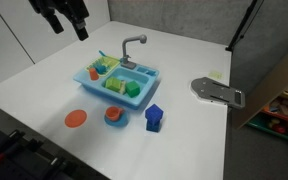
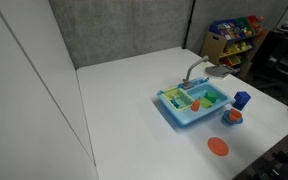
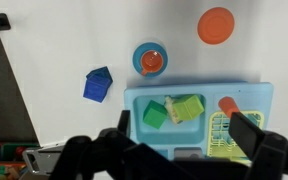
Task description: Put the green block on the blue block
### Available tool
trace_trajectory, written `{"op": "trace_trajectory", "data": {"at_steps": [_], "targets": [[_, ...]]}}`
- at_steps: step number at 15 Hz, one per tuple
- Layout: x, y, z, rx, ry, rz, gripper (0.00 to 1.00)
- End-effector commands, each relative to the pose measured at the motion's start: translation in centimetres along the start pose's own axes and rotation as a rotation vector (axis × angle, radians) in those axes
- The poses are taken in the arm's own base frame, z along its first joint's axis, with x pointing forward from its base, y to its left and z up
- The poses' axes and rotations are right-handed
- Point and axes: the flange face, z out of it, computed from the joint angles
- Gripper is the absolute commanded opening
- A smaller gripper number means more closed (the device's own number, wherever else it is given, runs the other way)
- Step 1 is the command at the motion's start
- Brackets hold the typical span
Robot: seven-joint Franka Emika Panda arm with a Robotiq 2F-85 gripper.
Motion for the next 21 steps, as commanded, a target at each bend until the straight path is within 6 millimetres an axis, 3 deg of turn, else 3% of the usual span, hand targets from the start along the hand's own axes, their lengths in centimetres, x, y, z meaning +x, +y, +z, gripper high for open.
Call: {"op": "trace_trajectory", "data": {"at_steps": [1,5,11,16,20,21], "targets": [[4.8,-1.6,1.3,0.029,-0.005,0.019,1.00],[8.8,-2.9,4.2,0.067,0.012,0.036,1.00],[12.8,-4.8,10.9,0.111,-0.011,0.047,1.00],[14.4,-5.9,15.9,0.127,-0.084,0.055,1.00],[14.8,-6.3,17.4,0.123,-0.120,0.061,1.00],[14.0,-6.2,17.7,0.113,-0.107,0.050,1.00]]}}
